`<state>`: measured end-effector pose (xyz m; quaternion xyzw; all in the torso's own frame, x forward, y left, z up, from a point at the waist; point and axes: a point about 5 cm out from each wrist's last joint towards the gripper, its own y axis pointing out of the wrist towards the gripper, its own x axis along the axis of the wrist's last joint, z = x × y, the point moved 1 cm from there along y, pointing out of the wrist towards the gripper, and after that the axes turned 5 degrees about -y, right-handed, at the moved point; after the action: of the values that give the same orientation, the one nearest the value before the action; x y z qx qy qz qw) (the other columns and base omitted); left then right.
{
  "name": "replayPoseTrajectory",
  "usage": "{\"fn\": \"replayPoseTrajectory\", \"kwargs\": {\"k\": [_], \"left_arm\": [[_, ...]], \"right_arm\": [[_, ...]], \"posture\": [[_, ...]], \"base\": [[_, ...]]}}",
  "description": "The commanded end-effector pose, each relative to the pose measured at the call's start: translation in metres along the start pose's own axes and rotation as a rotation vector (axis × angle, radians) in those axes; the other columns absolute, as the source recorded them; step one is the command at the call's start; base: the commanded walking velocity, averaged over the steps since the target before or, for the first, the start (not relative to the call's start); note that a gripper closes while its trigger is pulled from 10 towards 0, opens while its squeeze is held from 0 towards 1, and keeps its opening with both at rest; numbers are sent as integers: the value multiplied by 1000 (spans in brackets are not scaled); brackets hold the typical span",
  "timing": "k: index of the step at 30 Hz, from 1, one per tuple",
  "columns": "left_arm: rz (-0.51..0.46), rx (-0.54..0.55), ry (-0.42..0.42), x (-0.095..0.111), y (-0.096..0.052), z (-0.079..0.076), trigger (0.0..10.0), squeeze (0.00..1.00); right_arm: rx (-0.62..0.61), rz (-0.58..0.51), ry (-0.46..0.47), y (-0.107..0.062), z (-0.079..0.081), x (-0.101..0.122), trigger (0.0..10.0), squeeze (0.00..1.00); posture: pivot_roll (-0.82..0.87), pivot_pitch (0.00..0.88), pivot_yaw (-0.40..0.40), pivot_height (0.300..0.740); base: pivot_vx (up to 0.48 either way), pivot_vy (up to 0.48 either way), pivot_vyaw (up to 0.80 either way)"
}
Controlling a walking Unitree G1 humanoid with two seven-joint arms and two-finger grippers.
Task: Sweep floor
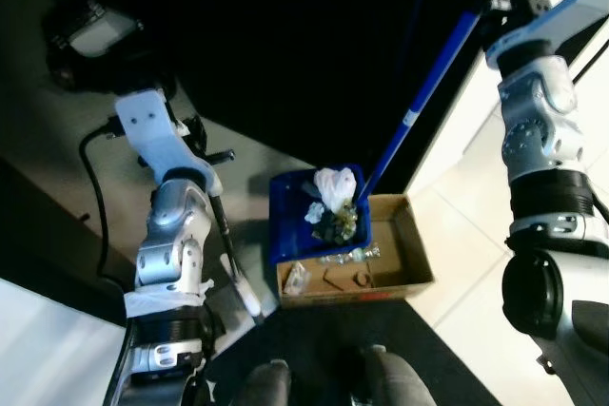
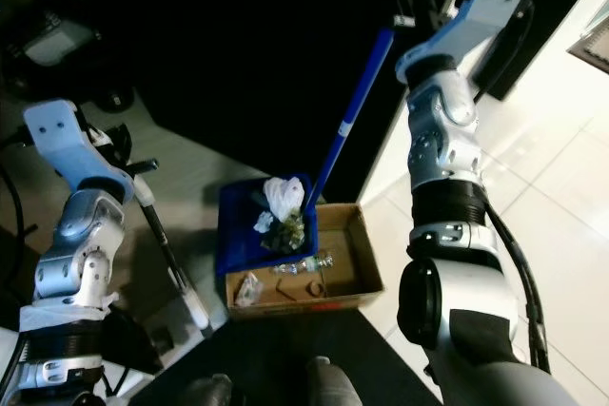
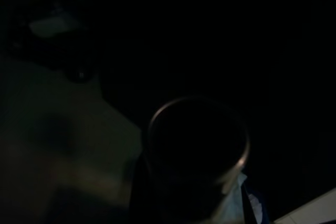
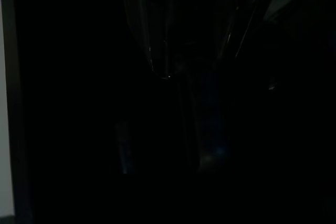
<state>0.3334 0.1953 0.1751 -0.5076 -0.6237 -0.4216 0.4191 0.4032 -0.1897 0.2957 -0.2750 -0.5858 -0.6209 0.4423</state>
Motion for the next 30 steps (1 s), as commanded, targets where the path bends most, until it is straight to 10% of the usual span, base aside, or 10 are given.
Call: {"fn": "replayPoseTrajectory", "kwargs": {"k": [1,25,30], "left_arm": [[-28,-28,9,6,0,-4,10000,0],[-13,-32,-6,2,-1,1,10000,0],[-14,-25,-1,3,-6,5,10000,0]], "right_arm": [[-28,-59,-5,2,-6,12,10000,0],[137,-92,-377,-4,12,-4,10000,0],[348,-75,-493,-6,54,-26,10000,0]], "posture": [[22,76,5,740],[31,70,17,740],[57,84,15,740]], "base": [[0,0,0],[0,0,0],[0,0,0]]}}
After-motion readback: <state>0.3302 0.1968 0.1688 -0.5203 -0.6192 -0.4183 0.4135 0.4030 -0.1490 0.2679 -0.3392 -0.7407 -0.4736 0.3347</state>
